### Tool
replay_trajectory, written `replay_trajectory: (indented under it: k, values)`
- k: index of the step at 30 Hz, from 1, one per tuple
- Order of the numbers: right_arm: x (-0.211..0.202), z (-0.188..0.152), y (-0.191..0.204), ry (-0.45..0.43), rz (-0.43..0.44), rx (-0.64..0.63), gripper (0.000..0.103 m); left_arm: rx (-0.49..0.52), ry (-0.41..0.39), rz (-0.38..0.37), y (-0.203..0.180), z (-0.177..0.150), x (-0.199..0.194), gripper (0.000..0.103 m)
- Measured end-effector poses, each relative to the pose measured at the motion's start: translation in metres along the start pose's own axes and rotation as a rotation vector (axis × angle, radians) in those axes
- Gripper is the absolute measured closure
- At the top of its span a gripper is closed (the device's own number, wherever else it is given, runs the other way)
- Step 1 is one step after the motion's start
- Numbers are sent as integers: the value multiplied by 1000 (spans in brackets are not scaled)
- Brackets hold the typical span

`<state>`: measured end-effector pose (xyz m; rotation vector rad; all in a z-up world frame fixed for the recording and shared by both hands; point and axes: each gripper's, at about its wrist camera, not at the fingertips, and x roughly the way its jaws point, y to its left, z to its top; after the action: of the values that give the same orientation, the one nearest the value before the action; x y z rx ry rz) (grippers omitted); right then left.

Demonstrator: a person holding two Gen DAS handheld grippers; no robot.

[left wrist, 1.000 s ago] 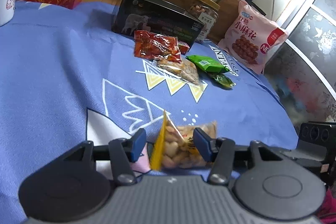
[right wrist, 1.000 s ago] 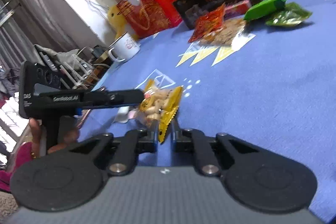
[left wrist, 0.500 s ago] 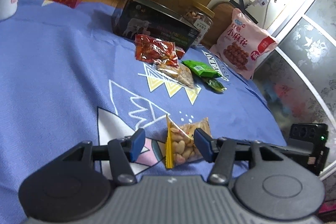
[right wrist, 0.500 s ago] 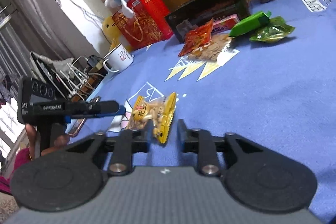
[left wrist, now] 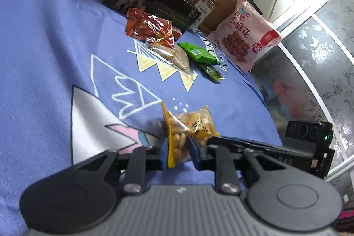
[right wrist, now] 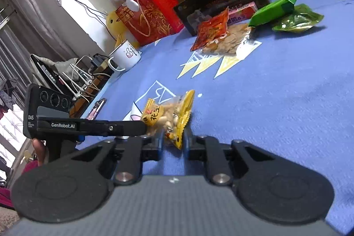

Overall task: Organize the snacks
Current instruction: 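Lift the peanut bag and carry it toward the tin box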

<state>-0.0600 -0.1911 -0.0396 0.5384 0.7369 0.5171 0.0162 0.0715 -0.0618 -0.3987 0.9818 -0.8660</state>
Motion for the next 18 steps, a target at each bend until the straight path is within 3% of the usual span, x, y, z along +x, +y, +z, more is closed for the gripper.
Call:
replay_trajectory:
  k: [11,18]
  values:
    - [-7,62,21,-149,-57,-98,89,210,-123,86,-49,77,-4,85]
    - [11,113,15,-224,-123,-168,89,232,-176,126,-54,136,12,85]
